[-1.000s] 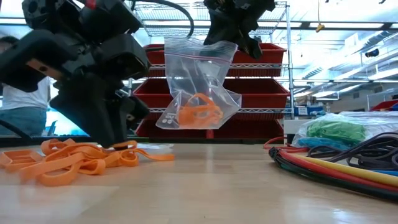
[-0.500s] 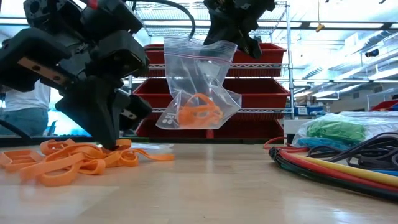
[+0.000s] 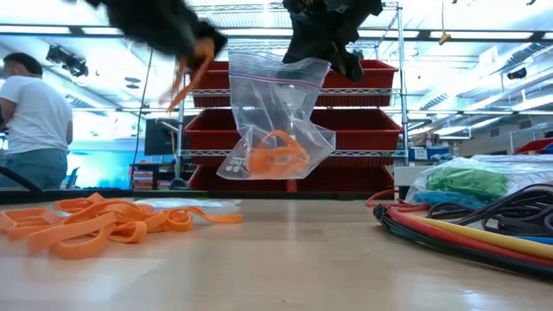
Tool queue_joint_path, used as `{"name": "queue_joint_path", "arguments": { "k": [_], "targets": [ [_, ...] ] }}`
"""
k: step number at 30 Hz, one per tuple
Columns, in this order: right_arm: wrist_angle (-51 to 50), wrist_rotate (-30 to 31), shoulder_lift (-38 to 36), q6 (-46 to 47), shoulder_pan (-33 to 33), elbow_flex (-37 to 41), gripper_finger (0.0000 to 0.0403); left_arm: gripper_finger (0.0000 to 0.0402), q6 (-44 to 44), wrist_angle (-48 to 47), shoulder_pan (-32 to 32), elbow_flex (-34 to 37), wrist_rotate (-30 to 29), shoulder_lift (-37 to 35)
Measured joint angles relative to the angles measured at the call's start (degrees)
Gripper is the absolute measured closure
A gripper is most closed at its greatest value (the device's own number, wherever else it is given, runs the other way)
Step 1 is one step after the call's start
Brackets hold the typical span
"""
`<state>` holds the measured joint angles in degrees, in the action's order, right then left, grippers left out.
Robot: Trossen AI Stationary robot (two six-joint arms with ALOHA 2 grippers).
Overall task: Sort rubber bands
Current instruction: Put the orange rubber band into the transparent zip bag
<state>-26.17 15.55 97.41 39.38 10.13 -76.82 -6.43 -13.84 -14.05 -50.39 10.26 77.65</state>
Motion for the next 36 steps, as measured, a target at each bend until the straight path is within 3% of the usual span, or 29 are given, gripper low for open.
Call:
{"name": "queue_joint_path", "arguments": {
  "k": [6, 11, 19, 26, 31, 36],
  "targets": [
    [0.1, 0.0, 0.0, -0.1, 0.0, 0.0, 0.0403, 0.0401, -1.5, 0.3, -1.8, -2.5, -0.1, -8.2],
    [1.2, 0.0, 0.0, 0.0, 0.0, 0.0, 0.0403, 0.0401, -3.9, 6.3, -2.6, -2.6, -0.1, -9.9],
    [2.9, -0.3, 0.0, 2.5, 0.0, 0.0, 0.0403, 0.0401, -12.3, 16.4, -2.1, -2.6, -1.6, -2.2],
    [3.5, -0.8, 0.0, 3.0, 0.0, 0.0, 0.0403, 0.0402, -16.8, 20.8, 0.1, -2.5, -6.9, 5.1],
    [3.5, -0.8, 0.0, 2.7, 0.0, 0.0, 0.0403, 0.0401, -20.6, 19.1, 0.2, -2.5, -16.7, 6.4],
    [3.4, -0.8, 0.0, 2.5, 0.0, 0.0, 0.0403, 0.0401, -21.5, 13.2, 0.2, -2.6, -18.7, 6.4]
  ]
}}
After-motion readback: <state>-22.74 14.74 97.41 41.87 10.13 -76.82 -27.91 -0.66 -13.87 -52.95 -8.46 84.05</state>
